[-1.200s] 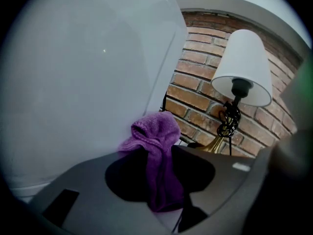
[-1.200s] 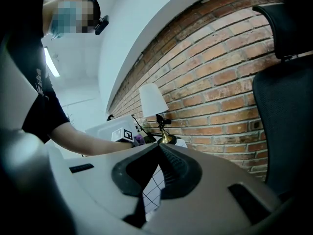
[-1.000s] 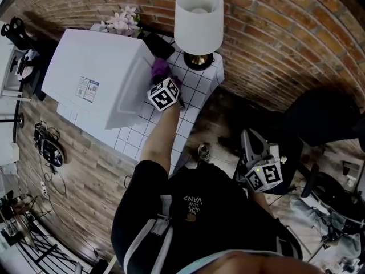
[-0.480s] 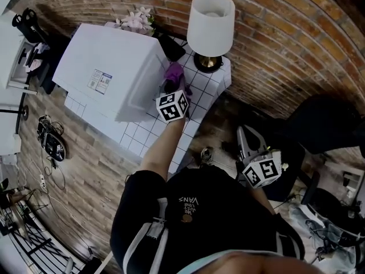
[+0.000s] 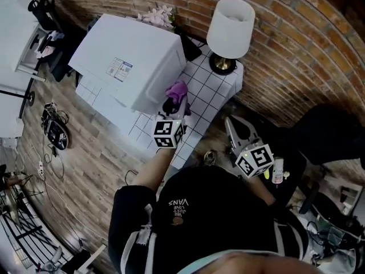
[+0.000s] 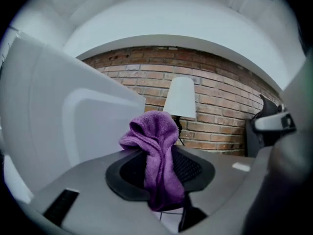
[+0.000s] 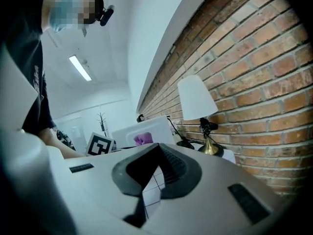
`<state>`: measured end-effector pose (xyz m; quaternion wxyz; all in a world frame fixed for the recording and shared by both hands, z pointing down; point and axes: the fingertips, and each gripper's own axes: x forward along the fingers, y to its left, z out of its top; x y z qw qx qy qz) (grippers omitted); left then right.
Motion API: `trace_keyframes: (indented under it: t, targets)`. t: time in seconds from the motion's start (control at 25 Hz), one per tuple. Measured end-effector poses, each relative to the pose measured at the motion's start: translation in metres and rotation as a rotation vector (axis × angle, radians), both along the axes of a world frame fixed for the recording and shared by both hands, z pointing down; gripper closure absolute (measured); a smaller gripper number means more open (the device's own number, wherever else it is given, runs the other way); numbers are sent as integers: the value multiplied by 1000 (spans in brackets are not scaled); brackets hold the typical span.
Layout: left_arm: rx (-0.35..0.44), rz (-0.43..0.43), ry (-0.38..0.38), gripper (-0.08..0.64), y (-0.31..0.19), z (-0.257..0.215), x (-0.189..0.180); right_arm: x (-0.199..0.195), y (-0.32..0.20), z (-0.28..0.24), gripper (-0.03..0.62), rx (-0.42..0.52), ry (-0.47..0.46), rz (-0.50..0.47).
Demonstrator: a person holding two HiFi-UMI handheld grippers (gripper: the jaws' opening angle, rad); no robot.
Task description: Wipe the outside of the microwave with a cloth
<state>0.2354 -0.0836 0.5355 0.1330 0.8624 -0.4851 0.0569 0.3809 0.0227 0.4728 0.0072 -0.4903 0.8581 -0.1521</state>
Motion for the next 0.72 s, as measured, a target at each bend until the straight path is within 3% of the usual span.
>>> trace_keyframes:
  t: [0.32, 0.72]
  targets:
    - [73, 4, -22, 417, 52, -34, -58, -65, -12, -15, 594, 40, -6, -107]
    - [146, 11, -48, 417, 88, -70, -122, -128, -26, -31, 594, 73, -9, -153]
